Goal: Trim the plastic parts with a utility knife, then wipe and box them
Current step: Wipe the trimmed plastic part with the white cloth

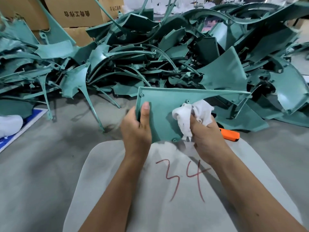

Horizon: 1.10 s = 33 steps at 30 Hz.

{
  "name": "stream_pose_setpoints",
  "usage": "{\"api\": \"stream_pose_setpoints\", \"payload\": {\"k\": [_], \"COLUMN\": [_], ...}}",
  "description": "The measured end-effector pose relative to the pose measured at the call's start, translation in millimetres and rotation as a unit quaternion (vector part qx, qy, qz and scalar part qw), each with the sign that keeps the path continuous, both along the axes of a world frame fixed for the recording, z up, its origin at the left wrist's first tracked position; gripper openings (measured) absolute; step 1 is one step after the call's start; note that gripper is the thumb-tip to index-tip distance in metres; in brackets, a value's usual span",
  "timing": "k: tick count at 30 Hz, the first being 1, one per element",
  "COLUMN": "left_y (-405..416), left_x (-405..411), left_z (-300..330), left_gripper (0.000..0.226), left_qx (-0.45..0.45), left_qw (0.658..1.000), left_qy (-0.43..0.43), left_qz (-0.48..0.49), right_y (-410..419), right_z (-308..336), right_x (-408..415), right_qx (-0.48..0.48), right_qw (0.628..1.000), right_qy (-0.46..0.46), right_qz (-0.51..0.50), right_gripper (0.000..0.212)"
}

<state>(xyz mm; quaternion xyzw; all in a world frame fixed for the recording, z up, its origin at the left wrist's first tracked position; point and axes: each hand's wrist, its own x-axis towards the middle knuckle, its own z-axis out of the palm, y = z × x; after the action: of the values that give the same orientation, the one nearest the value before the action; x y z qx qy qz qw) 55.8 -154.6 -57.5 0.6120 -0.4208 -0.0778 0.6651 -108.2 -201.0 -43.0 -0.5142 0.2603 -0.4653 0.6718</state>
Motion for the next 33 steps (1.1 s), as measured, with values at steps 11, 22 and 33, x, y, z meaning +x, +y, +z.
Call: {"api": "stream_pose_setpoints", "payload": {"k": [11,22,33], "left_y": [-8,-7,-10], "left_x": [-8,-5,-14], "left_z": [-1,-9,-8], "left_gripper": [0.044,0.068,0.049], "left_qx": [0.091,0.087,0.08], "left_qw": [0.958,0.985,0.956], "left_qy": [0.207,0.132,0.274], "left_qz": [-0.174,-0.076,-0.075], "right_y": [-11,-20,-47], "right_z": [10,5,20], "right_x": [-11,-6,-36], "right_qx": [-0.098,0.101,0.152], "right_qw": [0.983,0.976,0.93], "right_qy": [-0.008,-0.165,-0.301], "right_qz": [-0.155,-0.102,-0.149], "right_gripper": [0.026,0.019,0.025]}}
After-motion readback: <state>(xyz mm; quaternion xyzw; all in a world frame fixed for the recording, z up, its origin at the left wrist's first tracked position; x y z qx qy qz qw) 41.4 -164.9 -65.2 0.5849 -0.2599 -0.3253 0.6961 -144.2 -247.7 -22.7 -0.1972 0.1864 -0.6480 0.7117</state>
